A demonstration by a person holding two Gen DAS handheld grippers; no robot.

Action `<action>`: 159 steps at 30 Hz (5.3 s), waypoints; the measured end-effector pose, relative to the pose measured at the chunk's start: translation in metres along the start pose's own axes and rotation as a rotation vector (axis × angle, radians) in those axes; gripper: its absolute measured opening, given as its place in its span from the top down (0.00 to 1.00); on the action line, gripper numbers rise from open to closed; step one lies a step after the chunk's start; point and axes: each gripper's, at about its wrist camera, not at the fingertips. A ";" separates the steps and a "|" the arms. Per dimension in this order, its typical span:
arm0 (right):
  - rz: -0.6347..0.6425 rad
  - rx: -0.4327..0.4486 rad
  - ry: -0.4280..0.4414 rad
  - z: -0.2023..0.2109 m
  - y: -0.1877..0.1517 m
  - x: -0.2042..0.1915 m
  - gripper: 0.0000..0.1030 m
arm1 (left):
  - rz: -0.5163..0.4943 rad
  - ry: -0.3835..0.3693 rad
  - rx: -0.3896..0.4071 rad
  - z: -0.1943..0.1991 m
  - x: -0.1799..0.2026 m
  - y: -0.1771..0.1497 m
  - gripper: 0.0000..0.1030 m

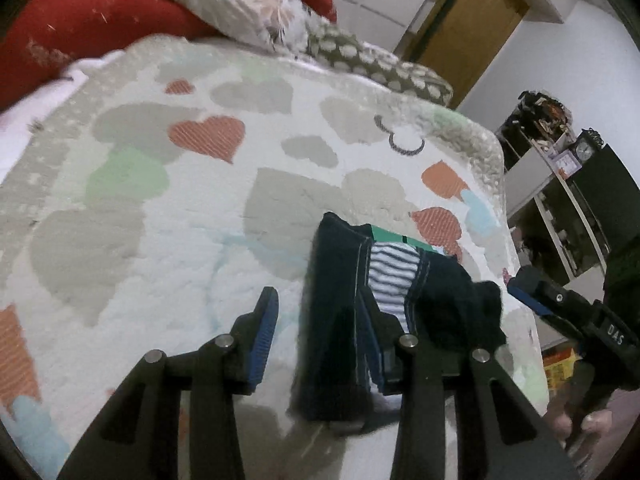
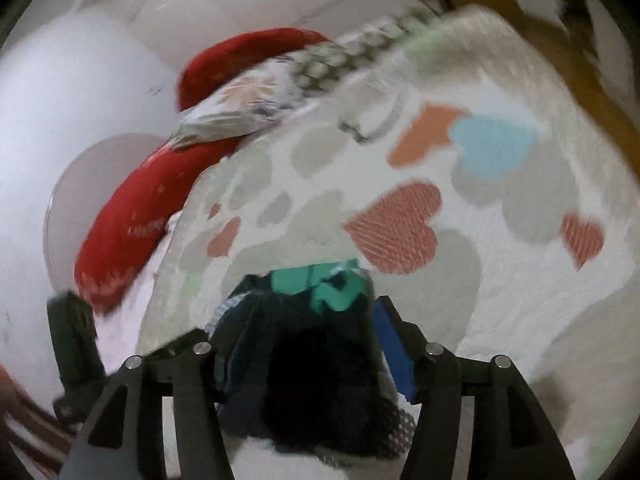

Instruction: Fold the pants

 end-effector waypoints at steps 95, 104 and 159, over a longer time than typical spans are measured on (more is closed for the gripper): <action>0.084 0.034 -0.341 0.041 -0.116 -0.045 0.40 | -0.266 0.190 0.268 0.074 0.060 -0.093 0.00; 0.111 0.021 -0.390 0.039 -0.118 -0.043 0.38 | -0.188 0.179 0.123 0.049 0.045 -0.104 0.00; 0.152 -0.082 -0.436 0.012 -0.137 -0.046 0.27 | -0.205 0.195 0.032 0.024 0.040 -0.115 0.00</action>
Point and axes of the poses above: each gripper's, at about its wrist camera, not at the fingertips, and z roughly against the way its jaws point, x to its right, y to its top, and after that the axes turned 7 degrees about z, right-handed
